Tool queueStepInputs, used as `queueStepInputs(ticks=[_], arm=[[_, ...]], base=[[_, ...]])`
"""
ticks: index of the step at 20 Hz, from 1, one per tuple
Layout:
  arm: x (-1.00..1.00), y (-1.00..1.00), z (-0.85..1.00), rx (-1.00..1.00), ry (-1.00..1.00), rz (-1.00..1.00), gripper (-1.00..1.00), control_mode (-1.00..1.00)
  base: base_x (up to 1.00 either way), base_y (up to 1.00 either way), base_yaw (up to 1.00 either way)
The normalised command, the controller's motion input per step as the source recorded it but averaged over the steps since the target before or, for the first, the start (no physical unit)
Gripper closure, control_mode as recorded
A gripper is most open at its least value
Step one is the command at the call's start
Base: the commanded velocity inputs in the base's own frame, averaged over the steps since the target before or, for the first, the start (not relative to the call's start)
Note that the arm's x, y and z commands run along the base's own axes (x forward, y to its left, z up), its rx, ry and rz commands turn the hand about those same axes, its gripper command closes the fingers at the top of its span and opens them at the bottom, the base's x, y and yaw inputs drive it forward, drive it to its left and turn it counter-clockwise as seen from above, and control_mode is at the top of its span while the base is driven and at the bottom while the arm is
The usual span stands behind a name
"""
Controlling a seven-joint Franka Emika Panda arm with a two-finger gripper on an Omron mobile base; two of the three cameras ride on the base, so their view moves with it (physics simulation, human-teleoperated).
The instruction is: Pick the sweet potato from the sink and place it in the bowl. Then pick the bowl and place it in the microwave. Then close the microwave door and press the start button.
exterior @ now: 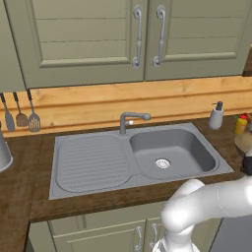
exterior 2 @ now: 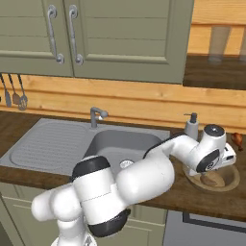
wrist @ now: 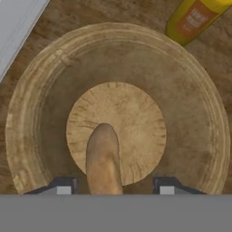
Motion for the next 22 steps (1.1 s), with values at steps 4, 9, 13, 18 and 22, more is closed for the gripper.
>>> queueStepInputs(ticks=[4,9,13,18,22], arm=[[0.04,0.20,-0.07,0.00,0.03,0.00,-1.00,-1.00],[-0.03,0.65,0.10,-0.06,0.00,0.00,-1.00,-1.00],[-0.09,0.89,0.08,-0.06,0.03,0.00,-1.00,-1.00],[-0.27,0.36,-0.19,0.00,0.08,0.00,-1.00,-1.00],[-0.05,-0.03,-0.57,0.00,0.04,0.00,-1.00,-1.00]], base=[[0.00,0.00,0.00],[0.00,0.00,0.00],[0.00,0.00,0.00],[0.00,0.00,0.00],[0.00,0.00,0.00]])
